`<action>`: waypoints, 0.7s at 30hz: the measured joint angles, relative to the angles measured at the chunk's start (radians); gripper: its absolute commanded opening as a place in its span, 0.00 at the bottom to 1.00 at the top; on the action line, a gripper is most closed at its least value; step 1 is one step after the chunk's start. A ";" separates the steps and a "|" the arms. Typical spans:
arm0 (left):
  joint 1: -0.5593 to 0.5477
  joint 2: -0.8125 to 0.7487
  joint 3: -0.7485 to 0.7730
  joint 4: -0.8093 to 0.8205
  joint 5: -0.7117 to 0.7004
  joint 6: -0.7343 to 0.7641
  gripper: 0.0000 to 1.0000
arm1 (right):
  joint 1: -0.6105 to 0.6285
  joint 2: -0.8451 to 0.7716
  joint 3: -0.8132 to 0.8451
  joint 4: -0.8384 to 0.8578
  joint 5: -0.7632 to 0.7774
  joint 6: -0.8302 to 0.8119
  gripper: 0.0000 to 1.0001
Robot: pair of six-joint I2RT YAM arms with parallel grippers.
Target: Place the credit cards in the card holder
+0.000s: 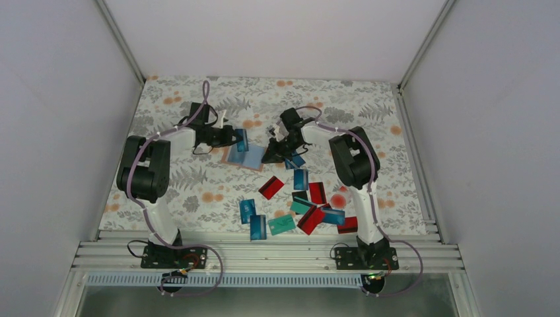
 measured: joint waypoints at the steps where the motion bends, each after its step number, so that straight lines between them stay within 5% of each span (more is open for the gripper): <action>1: 0.001 0.000 0.004 -0.003 -0.006 0.006 0.02 | -0.002 0.000 0.001 -0.002 -0.002 -0.001 0.05; 21: 0.013 0.071 0.013 -0.013 0.046 0.047 0.02 | -0.018 0.001 0.001 -0.006 -0.003 -0.020 0.04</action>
